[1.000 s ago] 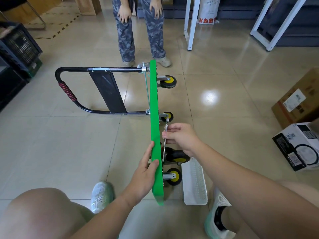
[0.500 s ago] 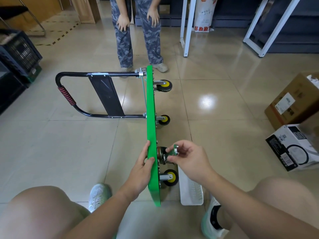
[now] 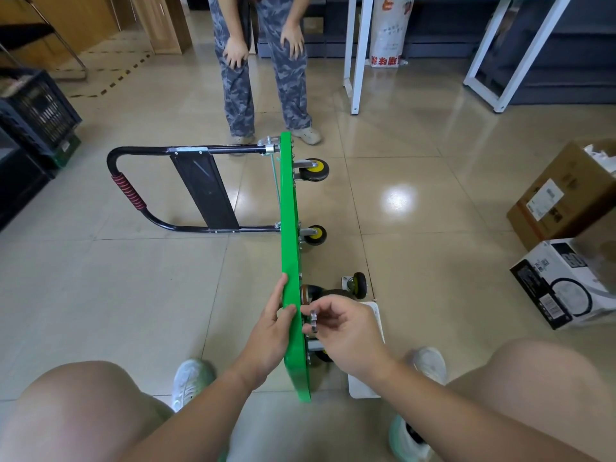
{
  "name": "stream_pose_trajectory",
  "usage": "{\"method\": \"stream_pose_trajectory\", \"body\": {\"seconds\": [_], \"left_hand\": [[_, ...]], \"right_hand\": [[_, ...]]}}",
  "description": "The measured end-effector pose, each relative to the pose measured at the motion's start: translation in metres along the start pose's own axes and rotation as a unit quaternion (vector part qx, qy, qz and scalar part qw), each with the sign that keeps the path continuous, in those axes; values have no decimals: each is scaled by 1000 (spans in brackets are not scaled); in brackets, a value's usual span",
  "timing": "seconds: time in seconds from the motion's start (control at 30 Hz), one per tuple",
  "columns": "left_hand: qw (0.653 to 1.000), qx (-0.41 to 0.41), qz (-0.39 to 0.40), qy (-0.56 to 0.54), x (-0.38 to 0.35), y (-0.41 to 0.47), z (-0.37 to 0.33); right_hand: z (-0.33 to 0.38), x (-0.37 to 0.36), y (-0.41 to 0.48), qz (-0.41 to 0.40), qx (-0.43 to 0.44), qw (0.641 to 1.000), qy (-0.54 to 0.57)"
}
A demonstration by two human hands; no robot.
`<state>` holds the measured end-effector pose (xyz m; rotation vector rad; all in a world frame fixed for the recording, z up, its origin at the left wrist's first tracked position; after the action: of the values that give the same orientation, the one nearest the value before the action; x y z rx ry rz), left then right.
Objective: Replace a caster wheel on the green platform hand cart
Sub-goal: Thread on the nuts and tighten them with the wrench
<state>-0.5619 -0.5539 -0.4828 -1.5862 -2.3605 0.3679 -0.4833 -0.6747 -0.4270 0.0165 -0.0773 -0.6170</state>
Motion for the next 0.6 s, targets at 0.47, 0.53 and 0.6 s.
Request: {"method": "stream_pose_trajectory", "body": {"seconds": [0.47,0.53,0.6], "left_hand": [[1000,9,1,-20,1,5,8],[1000,3,4,-16,0,4,7],[1000,-1,7,-3,0,5,7]], "right_hand": [[-3,0,13,18,8,999,-25],[-5,3,12,10,9,999,-36],[-8,9,10,-7,9,999,-36]]}}
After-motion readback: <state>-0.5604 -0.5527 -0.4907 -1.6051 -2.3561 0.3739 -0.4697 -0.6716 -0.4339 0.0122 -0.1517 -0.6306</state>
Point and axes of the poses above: each hand's wrist, its own y-axis towards the middle knuckle, its own x-axis out of the back of the hand, z = x × y, the point moved 6 cm from there along y, towards the middle knuckle, and after that the axes turned 11 degrees about z, right-handed, at the moved point
